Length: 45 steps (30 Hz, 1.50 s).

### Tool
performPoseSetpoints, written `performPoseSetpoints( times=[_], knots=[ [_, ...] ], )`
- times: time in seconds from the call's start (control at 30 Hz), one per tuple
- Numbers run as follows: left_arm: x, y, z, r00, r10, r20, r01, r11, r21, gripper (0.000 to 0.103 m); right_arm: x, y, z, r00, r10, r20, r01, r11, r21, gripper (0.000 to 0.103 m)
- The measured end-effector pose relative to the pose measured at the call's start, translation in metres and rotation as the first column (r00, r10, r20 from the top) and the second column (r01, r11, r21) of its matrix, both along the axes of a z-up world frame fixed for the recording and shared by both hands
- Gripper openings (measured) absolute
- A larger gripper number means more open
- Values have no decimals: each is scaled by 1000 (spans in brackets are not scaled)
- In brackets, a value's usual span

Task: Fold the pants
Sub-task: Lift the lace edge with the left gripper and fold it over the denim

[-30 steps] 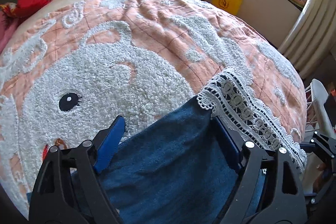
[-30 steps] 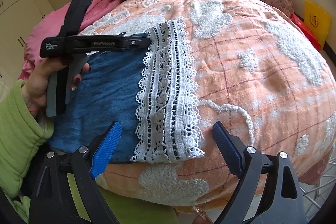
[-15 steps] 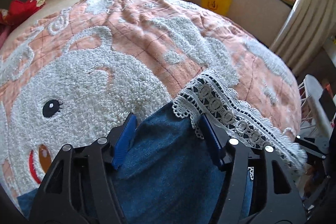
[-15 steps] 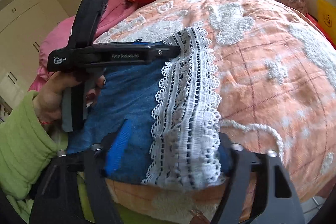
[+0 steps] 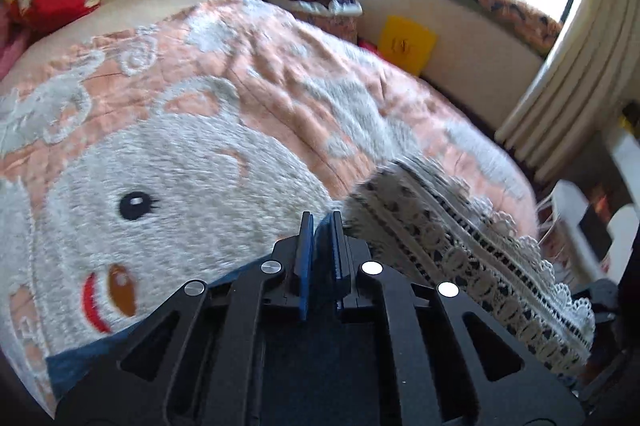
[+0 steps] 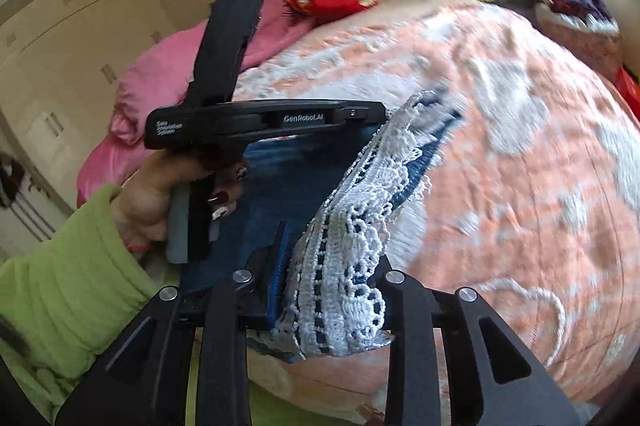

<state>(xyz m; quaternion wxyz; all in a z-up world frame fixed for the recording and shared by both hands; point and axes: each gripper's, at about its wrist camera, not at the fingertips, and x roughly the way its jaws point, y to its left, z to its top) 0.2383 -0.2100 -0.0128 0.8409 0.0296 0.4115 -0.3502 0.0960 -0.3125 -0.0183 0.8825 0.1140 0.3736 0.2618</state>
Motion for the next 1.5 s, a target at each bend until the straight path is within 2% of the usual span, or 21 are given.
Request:
performPoseSetpoints(
  times=[0.27,0.43,0.53,0.6,0.67,0.7,0.83,0.93,0.97,1.1,1.2,1.27,1.5],
  knots=[
    [-13,77,21,992,129,-3,-128,988,-82,3,9,61,27,989,135,54,-132,989,-60,26],
    [-29,148,29,962,272,-29,-274,953,-132,3,7,121,26,966,248,76,-230,954,-190,26],
    [-41,188,26,938,340,-61,-346,925,-158,3,0,162,14,945,321,65,-285,903,-320,26],
    [-49,209,19,921,379,-85,-388,905,-171,13,-4,192,-5,932,361,28,-314,845,-433,28],
    [-55,224,13,911,398,-113,-413,889,-199,23,-9,212,-21,920,392,7,-339,805,-488,30],
    [-59,232,6,905,404,-134,-424,879,-216,23,-11,221,-29,916,401,-8,-349,789,-506,34],
    [-62,243,-4,898,402,-177,-436,864,-251,24,-16,235,-41,909,417,-17,-370,784,-498,51],
    [-64,240,-1,912,366,-183,-406,863,-301,32,-27,240,-31,887,460,30,-388,780,-490,57],
    [-66,239,-1,920,350,-179,-390,866,-312,36,-30,237,-25,883,468,46,-390,784,-482,59],
    [-65,237,-6,922,328,-205,-380,866,-325,38,-35,213,-9,893,442,82,-365,819,-443,66],
    [-62,237,-14,918,296,-263,-378,854,-358,39,-40,196,-6,904,419,89,-341,830,-441,66],
    [-61,235,-18,914,279,-295,-378,849,-370,39,-47,194,-7,903,420,93,-336,823,-457,66],
    [-52,219,-30,899,253,-357,-379,859,-344,39,-64,216,-22,877,475,74,-385,788,-481,66]
  ],
)
